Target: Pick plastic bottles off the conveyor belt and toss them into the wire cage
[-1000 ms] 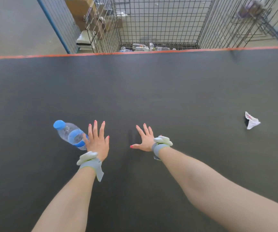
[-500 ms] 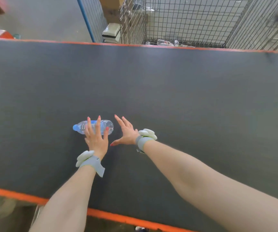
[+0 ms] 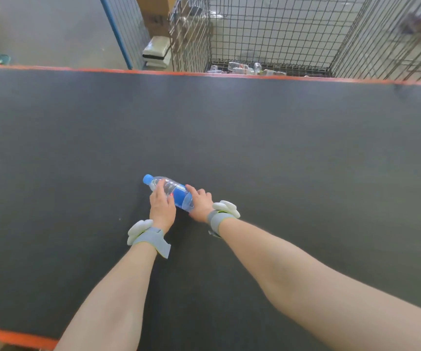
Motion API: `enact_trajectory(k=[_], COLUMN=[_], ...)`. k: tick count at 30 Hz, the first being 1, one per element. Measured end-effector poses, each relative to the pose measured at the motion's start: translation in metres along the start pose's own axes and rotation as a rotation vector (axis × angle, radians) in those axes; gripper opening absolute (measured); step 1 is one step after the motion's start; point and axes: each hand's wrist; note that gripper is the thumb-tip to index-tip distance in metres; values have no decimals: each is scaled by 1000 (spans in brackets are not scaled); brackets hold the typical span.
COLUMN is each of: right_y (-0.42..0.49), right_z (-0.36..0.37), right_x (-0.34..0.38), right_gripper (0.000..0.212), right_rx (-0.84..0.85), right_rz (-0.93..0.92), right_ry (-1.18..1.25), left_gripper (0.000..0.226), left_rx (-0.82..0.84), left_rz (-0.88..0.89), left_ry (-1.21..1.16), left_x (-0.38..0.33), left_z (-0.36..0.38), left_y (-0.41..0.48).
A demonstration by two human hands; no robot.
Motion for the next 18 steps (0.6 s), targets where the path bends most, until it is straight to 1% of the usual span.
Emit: enact_trajectory(k=[3,7,10,12,14,16,17,18], right_y=[22,52,82,114,152,191,206,214], right_z=[-41,-94,-135,-172,-222,-281,-306,-323], right_x=[-30,-65,-95,-106,-107,-101,-100,-99], right_gripper=[80,79,78,77,78,89,93,95], right_rx=[-59,-121,-138,-177,-268,-369,-398,-414], right_rz=[121,208,280,300,265,186,154,131], right_ry=[34,128,199,332,568,823,886,882], left_gripper=[54,54,54,53,53,53,52,52], left_rx=[61,114,125,119,117,116,114,120], left_rz=[58,74,90,111,138,148,145,148], left_ry=[67,127,119,113,105,102,100,103], left_x=[-37,-80,-116,-138,-157,-172,-177,-181], left_z=[27,62,94,115,130,147,155,160], left_y=[31,71,107,136,164,193,205,211])
Point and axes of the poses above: each hand's wrist, its own y-axis towards the middle knuckle, its own z-axis out of the palm, x = y × z, and after that the axes turned 4 degrees about -y, right-handed
